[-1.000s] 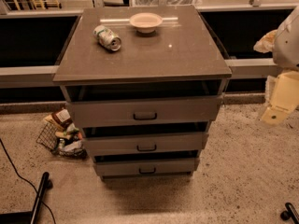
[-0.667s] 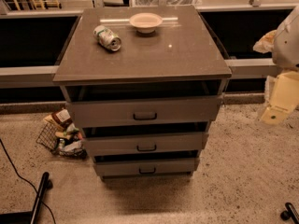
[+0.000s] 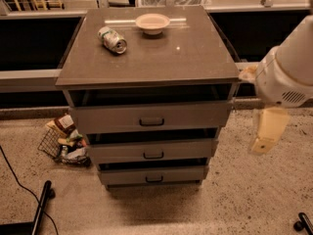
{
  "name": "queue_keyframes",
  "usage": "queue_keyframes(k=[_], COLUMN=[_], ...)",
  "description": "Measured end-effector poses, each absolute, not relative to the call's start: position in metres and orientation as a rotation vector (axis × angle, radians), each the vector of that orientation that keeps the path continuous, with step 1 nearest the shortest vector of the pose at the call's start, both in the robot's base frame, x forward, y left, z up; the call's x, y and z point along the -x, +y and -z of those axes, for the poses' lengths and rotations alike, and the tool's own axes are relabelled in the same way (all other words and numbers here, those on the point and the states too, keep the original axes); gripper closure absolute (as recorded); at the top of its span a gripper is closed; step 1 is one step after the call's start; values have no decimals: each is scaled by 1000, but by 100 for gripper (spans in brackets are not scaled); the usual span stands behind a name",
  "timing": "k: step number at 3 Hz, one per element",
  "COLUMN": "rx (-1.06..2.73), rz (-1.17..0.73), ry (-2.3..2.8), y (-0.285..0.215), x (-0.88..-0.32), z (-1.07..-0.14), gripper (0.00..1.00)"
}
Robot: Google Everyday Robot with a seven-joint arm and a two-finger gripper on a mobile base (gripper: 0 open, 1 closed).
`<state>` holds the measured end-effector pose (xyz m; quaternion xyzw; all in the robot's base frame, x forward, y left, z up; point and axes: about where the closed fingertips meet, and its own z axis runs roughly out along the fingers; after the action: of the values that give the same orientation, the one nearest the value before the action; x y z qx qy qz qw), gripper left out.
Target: Open bottom drawer
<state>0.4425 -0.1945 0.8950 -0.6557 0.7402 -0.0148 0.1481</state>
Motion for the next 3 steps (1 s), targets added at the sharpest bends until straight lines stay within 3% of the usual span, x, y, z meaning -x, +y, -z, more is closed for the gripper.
queue_keyframes(k=[2,3], rx=[1988,1988], rz=[-203,-203], ry=[2005,2005], y=[-164,-164], x=[-447,-447], z=[-769,-768], gripper=[0,0])
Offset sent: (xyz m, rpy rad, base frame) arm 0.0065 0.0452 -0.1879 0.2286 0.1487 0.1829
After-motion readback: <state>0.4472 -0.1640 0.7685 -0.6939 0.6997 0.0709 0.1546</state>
